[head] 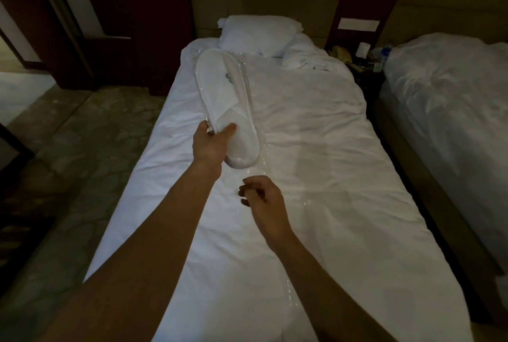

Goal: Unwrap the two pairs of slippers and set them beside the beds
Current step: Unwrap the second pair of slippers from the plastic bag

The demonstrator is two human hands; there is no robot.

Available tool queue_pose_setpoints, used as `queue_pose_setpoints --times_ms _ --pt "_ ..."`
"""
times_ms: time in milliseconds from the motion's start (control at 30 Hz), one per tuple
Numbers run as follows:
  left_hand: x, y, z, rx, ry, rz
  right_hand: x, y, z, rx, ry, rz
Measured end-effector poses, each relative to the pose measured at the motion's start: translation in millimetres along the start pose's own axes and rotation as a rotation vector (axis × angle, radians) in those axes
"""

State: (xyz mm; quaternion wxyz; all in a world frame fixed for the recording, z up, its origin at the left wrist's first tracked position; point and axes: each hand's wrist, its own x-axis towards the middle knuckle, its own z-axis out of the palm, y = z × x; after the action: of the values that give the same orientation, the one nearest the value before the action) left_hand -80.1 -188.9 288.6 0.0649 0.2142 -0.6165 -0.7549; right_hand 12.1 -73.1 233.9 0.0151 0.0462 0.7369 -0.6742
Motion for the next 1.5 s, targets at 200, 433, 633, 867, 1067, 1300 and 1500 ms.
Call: queue_pose_setpoints --times_ms 200,433,633,867,1067,1300,1500 --pt "-7.4 -6.4 -2.7 -0.039 -0.065 -0.011 15.0 -0.3 -4.6 0.640 -0.065 0.327" --pt "-19.2 -38.1 -10.2 -0.069 -0.088 -0.079 18.0 15.3 0.3 0.787 -0.045 0.376" --pt "-23.8 -65.4 -5.8 -0.074 -0.071 -0.129 14.0 30.8 -1.6 0.833 0.031 0.429" --pt "-12.7 -59.8 5.8 -0.073 -0.069 -0.103 5.3 42.2 -21.7 0.805 0.011 0.401" --pt "-10.8 -75.8 19.3 -0.060 -0.079 -0.161 4.5 51.6 -43.6 0.788 0.025 0.401" --pt "-0.2 -91.2 33.3 0.000 -0.091 -0.200 -1.2 61.4 -62.4 0.785 0.016 0.436" --pt "9.0 -113.7 33.2 -0.058 -0.064 -0.371 -17.7 66.9 -91.6 0.722 -0.027 0.505"
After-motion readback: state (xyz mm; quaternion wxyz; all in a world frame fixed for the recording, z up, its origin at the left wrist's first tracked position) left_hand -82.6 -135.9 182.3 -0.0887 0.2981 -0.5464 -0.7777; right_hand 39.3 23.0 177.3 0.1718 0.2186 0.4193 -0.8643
